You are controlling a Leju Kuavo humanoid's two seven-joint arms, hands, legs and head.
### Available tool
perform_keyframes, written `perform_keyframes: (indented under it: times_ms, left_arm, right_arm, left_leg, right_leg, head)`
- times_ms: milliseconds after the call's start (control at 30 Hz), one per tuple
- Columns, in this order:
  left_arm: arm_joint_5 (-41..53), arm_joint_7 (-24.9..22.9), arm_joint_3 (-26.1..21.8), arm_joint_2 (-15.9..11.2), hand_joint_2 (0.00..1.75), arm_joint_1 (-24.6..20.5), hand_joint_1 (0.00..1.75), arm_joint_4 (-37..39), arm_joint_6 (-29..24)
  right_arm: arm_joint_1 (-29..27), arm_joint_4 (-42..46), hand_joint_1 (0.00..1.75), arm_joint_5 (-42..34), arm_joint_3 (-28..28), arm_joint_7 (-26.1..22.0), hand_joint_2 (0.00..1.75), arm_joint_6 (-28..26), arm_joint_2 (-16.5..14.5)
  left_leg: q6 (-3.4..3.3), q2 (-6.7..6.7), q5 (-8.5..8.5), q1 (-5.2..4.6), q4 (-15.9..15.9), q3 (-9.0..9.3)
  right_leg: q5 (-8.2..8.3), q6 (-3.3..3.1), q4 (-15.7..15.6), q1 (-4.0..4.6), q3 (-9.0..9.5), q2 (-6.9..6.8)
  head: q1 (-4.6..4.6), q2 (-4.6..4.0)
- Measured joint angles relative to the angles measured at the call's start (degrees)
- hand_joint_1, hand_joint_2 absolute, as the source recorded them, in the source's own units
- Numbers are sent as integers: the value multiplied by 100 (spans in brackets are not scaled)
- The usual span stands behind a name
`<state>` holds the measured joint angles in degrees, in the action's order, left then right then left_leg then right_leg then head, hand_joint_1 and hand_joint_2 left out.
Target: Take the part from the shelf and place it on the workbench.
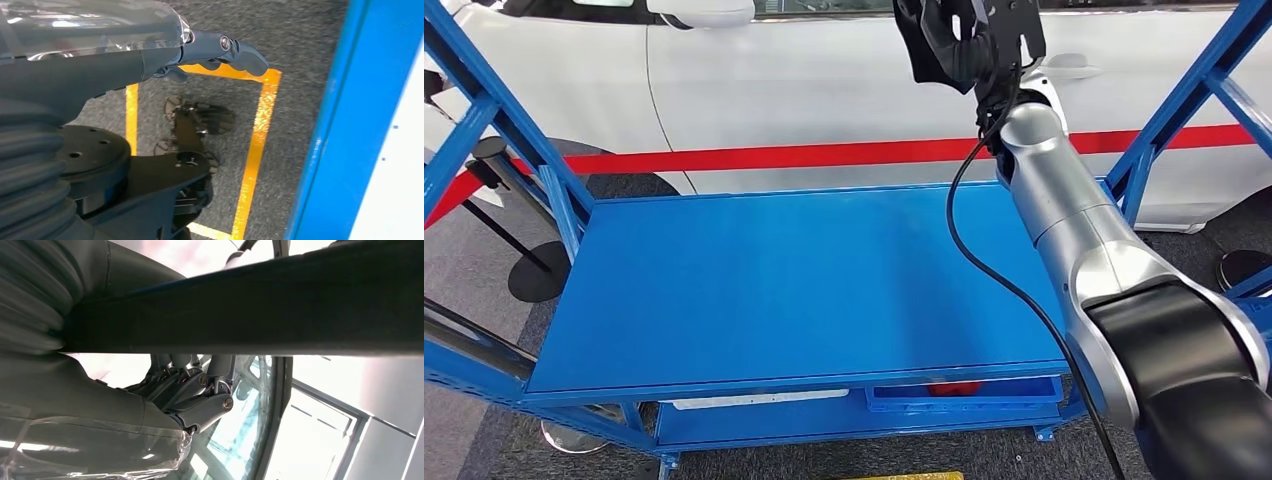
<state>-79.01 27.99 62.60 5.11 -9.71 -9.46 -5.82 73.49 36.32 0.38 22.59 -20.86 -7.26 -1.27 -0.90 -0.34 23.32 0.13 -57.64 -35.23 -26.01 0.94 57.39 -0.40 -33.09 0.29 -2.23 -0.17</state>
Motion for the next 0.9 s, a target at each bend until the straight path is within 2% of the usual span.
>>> perform_keyframes:
  times_ms: [133,300,600,900]
  left_arm:
    - [-67,-131,-97,10,175,48,0,0,4]
    - [-62,-78,-178,24,175,60,0,0,-93]
    - [41,78,-240,27,175,51,0,0,-174]
    - [50,135,-346,25,175,53,0,0,-162]
  right_arm:
    - [-49,14,175,51,4,45,175,21,-4]
    - [-64,3,175,29,13,64,175,99,-4]
    - [-535,-293,175,-770,13,-102,175,1383,-14]
    - [-1127,-514,175,-816,39,-372,175,1436,-52]
  left_leg:
    - [0,0,0,0,0,-1]
    - [0,0,0,0,0,-1]
    - [0,-1,0,0,0,-1]
    - [0,-2,1,0,0,-2]
  right_leg:
    - [0,0,0,-1,0,-1]
    - [0,0,0,0,-1,-2]
    - [0,0,0,1,0,-2]
    - [-1,0,0,0,0,-4]
  head:
    - [0,0]
    - [0,0]
    - [0,1]
    - [0,0]
